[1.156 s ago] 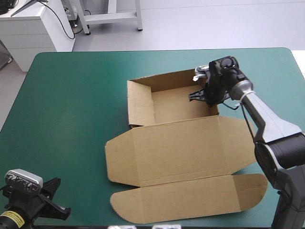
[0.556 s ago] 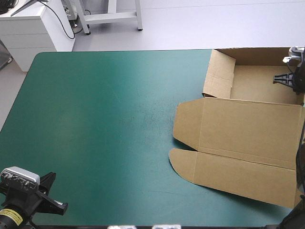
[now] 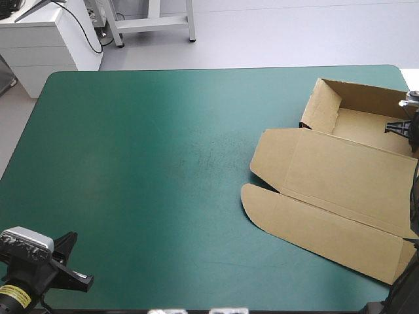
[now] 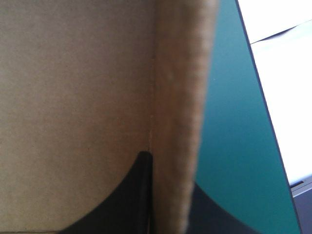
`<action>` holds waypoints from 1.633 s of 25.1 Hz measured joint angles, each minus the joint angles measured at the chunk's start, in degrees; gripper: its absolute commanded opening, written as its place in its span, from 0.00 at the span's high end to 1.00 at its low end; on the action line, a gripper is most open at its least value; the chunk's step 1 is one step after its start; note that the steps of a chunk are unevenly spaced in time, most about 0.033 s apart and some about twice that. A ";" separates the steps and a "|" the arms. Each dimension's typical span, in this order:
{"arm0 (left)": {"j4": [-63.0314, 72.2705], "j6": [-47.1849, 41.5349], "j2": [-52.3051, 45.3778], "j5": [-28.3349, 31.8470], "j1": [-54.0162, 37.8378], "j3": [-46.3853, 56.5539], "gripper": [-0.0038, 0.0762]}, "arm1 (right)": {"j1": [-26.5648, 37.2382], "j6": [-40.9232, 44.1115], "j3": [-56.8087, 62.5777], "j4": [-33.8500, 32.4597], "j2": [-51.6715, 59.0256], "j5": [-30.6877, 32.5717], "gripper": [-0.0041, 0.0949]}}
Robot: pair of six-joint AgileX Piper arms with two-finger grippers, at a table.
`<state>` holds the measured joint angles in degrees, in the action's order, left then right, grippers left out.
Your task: Fold the box
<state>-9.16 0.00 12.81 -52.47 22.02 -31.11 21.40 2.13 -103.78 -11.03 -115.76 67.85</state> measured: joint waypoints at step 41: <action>-0.22 -0.97 0.00 -1.73 0.00 2.92 0.96 | -28.29 -9.79 24.19 9.09 51.76 -1.34 0.38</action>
<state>-9.38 -0.97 12.81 -54.20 22.02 -28.18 -6.89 -7.65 -79.59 -1.94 -64.00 66.51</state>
